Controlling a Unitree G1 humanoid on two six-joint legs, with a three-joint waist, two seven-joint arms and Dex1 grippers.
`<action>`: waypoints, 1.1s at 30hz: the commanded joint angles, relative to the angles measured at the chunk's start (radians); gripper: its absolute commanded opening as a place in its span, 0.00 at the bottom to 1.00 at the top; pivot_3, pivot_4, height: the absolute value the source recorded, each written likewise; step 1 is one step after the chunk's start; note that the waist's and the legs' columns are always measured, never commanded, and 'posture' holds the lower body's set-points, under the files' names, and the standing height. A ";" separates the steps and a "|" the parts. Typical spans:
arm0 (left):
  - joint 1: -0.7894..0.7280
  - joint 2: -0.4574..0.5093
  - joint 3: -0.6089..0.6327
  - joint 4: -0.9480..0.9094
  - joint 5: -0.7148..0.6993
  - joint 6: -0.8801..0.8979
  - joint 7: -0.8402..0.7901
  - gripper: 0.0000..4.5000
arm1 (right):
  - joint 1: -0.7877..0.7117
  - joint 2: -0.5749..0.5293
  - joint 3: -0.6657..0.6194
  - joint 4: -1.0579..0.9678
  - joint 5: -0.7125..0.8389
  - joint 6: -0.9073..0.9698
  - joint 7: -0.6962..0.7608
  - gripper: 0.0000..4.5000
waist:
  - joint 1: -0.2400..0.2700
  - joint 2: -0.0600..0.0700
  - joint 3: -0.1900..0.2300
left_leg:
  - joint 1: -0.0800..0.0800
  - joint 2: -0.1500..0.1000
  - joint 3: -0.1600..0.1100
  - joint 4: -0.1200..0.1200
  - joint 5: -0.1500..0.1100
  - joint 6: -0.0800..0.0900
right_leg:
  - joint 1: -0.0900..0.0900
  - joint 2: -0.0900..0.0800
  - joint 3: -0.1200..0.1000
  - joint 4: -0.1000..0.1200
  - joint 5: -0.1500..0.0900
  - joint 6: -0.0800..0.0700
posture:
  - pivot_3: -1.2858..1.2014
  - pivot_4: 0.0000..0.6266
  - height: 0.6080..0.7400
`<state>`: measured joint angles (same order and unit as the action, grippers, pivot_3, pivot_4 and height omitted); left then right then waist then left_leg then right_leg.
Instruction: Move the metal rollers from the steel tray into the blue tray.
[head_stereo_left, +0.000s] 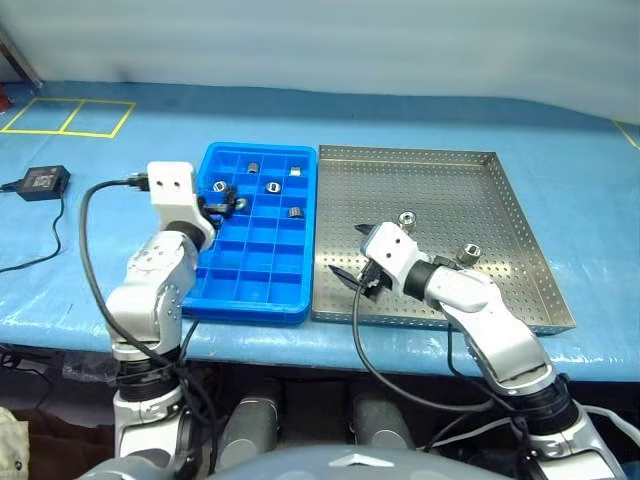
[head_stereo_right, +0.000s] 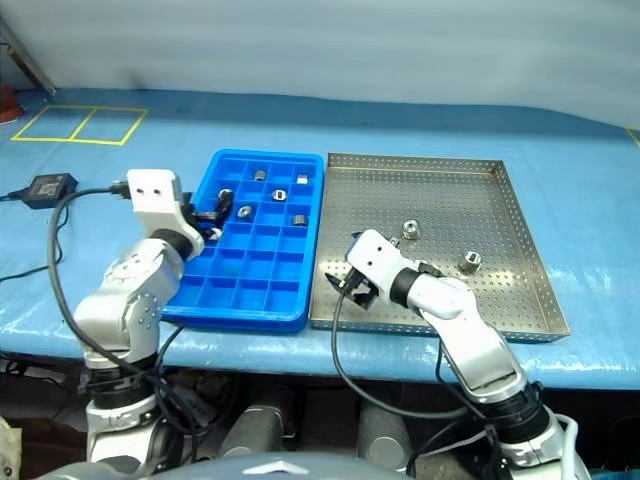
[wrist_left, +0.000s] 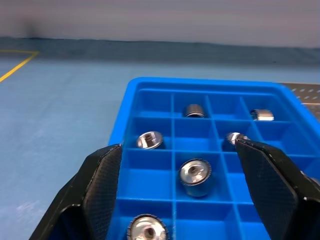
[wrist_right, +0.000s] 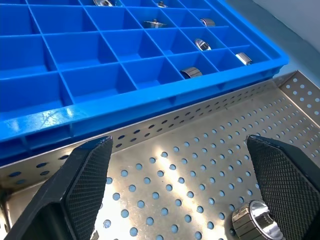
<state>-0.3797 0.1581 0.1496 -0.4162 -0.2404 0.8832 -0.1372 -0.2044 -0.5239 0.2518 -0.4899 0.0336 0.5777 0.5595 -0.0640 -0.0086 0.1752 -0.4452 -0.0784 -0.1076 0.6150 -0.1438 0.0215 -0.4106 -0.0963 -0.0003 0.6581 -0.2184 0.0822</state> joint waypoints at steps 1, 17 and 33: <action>-0.072 -0.005 -0.126 0.045 -0.056 -0.024 -0.121 0.87 | 0.018 -0.045 -0.062 -0.072 -0.037 0.021 -0.025 1.00 | -0.001 0.000 0.000 | 0.000 0.000 0.000 0.001 0.000 0.000 | 0.000 0.000 0.000 0.000 0.000 0.000 | 0.42 0.24 1.00; -0.385 -0.101 -0.330 0.825 0.072 -0.333 -0.283 0.87 | 0.174 -0.053 -0.149 -0.241 -0.028 0.096 -0.074 1.00 | -0.143 0.000 0.000 | -0.002 0.000 0.002 0.000 -0.001 0.002 | 0.000 -0.002 0.000 -0.001 0.001 0.002 | 0.33 0.24 1.00; -0.404 -0.105 -0.364 0.955 0.208 -0.294 -0.241 0.52 | 0.190 -0.049 -0.162 -0.275 -0.031 0.123 -0.118 1.00 | -0.359 0.000 0.000 | -0.001 0.000 0.001 0.000 -0.001 0.002 | 0.001 -0.002 -0.001 0.000 0.005 0.011 | 0.32 0.24 1.00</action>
<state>-0.7947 0.0485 -0.2068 0.5994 -0.0427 0.5689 -0.3721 -0.0037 -0.5763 0.1127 -0.7214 0.0056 0.7048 0.4505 -0.4229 -0.0082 0.1750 -0.4459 -0.0783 -0.1066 0.6155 -0.1447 0.0236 -0.4091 -0.0986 -0.0013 0.6588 -0.2135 0.0933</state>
